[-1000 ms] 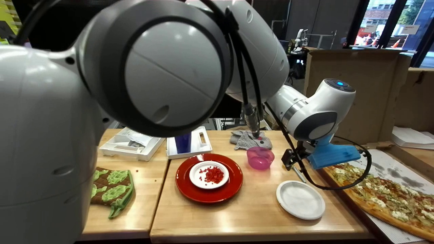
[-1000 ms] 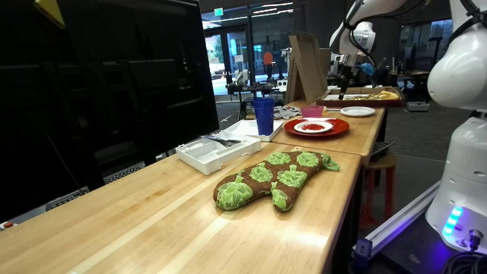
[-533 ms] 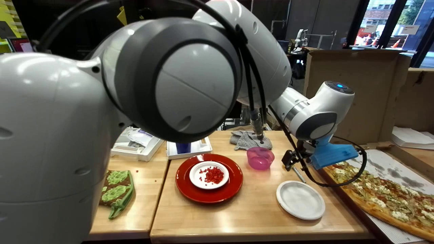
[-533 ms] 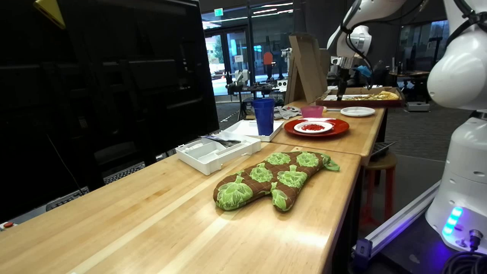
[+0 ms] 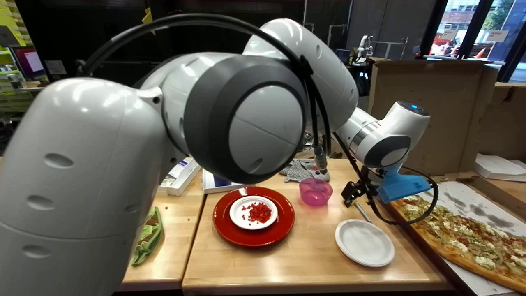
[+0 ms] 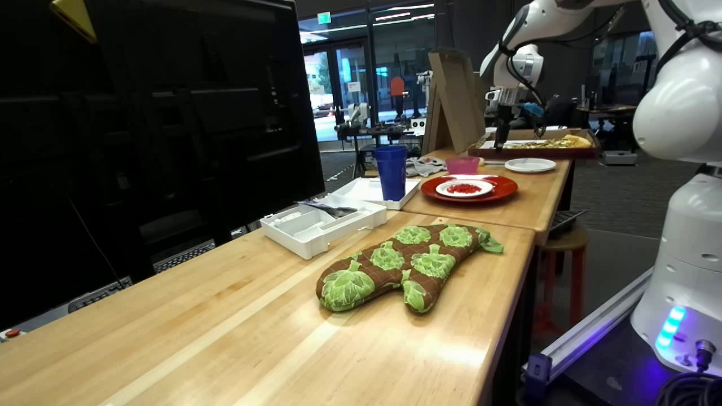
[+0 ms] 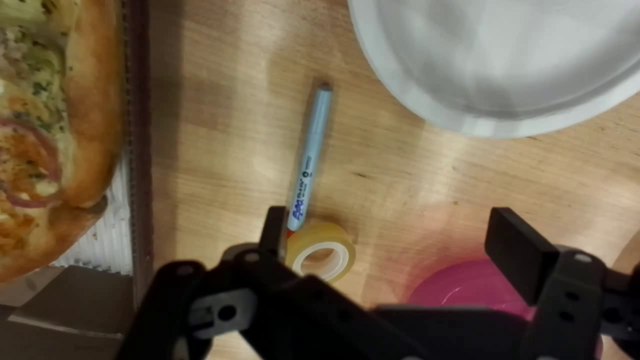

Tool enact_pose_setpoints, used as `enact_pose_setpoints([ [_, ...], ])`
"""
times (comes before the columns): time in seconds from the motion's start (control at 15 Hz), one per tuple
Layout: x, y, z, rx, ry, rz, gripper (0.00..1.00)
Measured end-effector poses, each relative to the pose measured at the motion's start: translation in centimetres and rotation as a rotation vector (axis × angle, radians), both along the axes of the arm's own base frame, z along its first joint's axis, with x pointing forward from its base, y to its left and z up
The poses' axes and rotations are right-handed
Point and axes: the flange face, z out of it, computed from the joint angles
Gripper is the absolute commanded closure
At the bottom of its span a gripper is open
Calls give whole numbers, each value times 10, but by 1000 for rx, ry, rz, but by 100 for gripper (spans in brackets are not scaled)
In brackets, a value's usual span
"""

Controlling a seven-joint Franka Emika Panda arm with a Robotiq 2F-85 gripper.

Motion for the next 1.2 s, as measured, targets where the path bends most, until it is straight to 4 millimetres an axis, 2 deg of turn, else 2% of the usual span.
enact_pose_setpoints([
  [0.67, 18, -11, -29, 51, 62, 19, 0],
  [0.87, 20, -16, -32, 59, 72, 19, 23],
  [1.0, 21, -18, -33, 63, 75, 20, 27],
  [1.07, 21, -19, -33, 64, 77, 20, 20],
  [1.2, 22, -21, -34, 67, 79, 21, 16],
])
